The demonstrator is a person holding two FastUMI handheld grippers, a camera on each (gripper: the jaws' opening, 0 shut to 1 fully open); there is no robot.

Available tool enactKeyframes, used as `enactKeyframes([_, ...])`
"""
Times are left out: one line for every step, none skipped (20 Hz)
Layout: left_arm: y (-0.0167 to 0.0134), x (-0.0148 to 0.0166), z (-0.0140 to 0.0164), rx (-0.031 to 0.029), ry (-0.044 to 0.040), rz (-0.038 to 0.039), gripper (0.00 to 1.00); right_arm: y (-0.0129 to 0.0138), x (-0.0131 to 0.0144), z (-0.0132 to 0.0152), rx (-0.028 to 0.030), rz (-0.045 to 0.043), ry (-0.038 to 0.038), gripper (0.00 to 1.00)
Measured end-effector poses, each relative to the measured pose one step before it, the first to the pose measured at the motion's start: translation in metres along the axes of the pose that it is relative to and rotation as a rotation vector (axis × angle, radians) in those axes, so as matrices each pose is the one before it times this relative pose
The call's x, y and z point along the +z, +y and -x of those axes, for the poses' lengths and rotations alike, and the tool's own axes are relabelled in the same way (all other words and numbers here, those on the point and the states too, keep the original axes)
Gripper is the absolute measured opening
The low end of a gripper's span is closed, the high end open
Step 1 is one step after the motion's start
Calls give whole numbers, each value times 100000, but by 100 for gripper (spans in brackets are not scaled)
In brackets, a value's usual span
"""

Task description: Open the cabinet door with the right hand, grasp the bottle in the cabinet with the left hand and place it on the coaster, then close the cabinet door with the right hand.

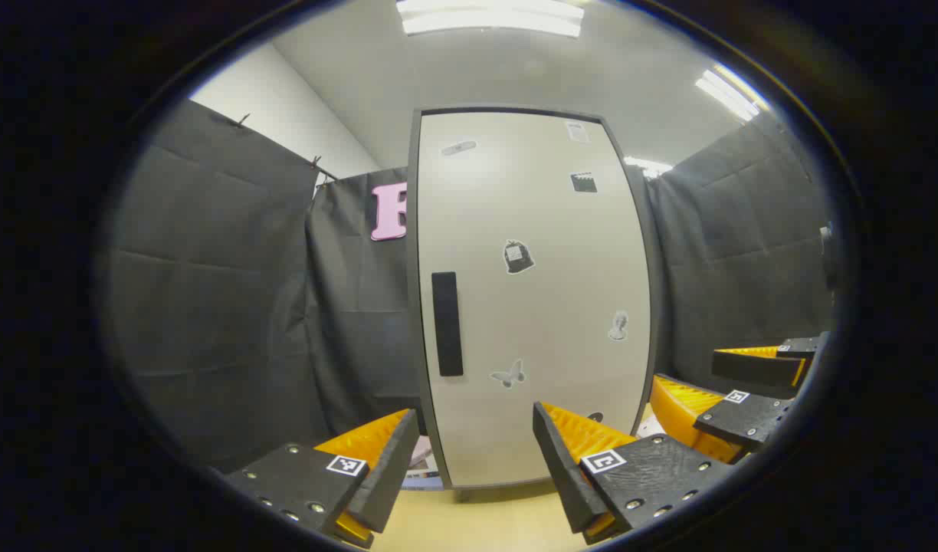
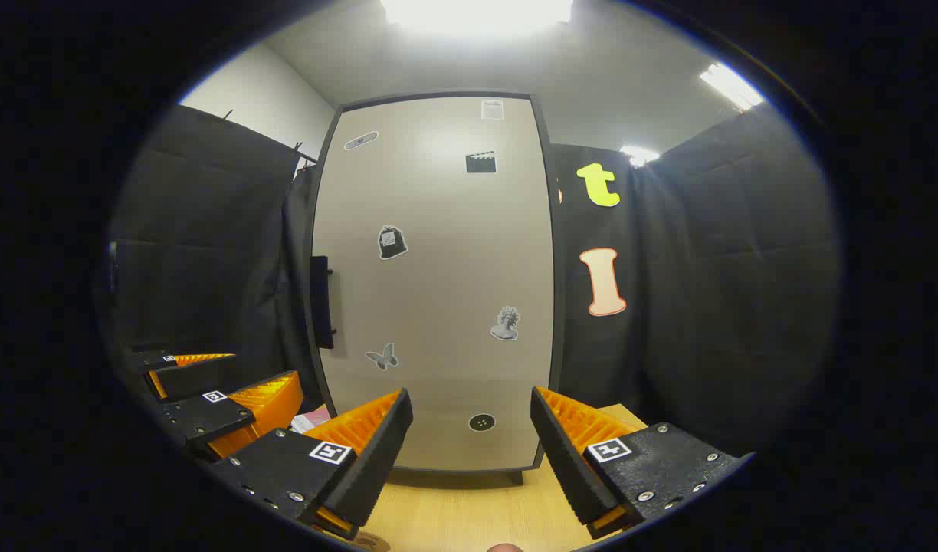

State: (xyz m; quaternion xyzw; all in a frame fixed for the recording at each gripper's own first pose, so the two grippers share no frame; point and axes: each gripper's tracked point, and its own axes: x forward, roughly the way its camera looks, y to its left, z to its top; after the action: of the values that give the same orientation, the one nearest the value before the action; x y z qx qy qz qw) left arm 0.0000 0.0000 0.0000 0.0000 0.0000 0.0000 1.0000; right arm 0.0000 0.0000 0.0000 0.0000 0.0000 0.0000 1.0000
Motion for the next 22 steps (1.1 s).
enactKeyframes([51, -21, 64, 219, -170, 60, 86, 79, -7, 30, 149, 90, 139, 96])
enactKeyframes([-50, 42, -21, 67, -85, 212, 86, 68, -24, -14, 59, 63, 263, 95])
enactKeyframes([12, -93, 58, -54, 154, 247, 86, 76, 16, 89, 25, -170, 163, 95])
enactKeyframes([-126, -16, 8, -443, 287, 374, 86, 114, 119, 55, 118, -207, -126, 96])
enactKeyframes([-75, -43, 104, -1048, 82, 155, 86, 85, 107, 38, 208, -31, -387, 95])
enactKeyframes([84, 101, 85, -155, -194, -269, 86, 39, 67, 12, 141, 379, -174, 96])
enactKeyframes([-78, 38, -104, -303, -457, 7, 86, 30, 15, -23, -26, 547, 244, 96])
enactKeyframes([-141, -22, -7, -483, -56, 392, 86, -33, -191, 178, 212, 151, 656, 96])
enactKeyframes([90, -117, 72, -22, 252, 494, 86, 3, -132, -33, -98, -385, 297, 94])
enactKeyframes([-144, -14, -66, -184, 522, 446, 90, -16, 30, 188, -76, -817, 53, 93])
enactKeyframes([-98, -16, 104, -526, 349, 564, 90, 38, 63, 10, -188, -701, -19, 93])
enactKeyframes([15, 130, 17, 39, -58, 164, 86, -34, 45, 188, -66, -35, 21, 93])
enactKeyframes([47, 142, 17, 49, -454, -338, 86, 185, 178, -10, 611, 165, -341, 93])
enactKeyframes([35, 266, -16, 194, -842, -465, 90, 131, 202, 73, 418, 290, -691, 93])
enactKeyframes([26, 71, 19, 351, -699, -558, 86, 44, 309, 65, 150, 451, -993, 93])
enactKeyframes([60, 35, -46, 272, -368, -370, 86, 40, 174, 121, 205, 412, -947, 93])
enactKeyframes([79, -130, 25, 448, -203, 15, 86, 236, 245, -23, 774, 71, -869, 93])
enactKeyframes([63, -51, -49, 578, -34, 226, 86, 84, -174, 17, 81, 211, -96, 93])
enactKeyframes([46, -132, -75, 741, 58, 245, 86, -115, -230, -30, -526, 266, 466, 93])
enactKeyframes([4, -39, -52, 416, 276, 216, 86, -5, -93, -104, 130, -504, 589, 93])
enactKeyframes([46, -19, 85, 327, 219, 211, 86, 68, -128, -128, 92, -439, 671, 93])
enactKeyframes([45, 65, 15, 393, -35, 18, 86, -111, -153, -147, -438, -67, 835, 93])
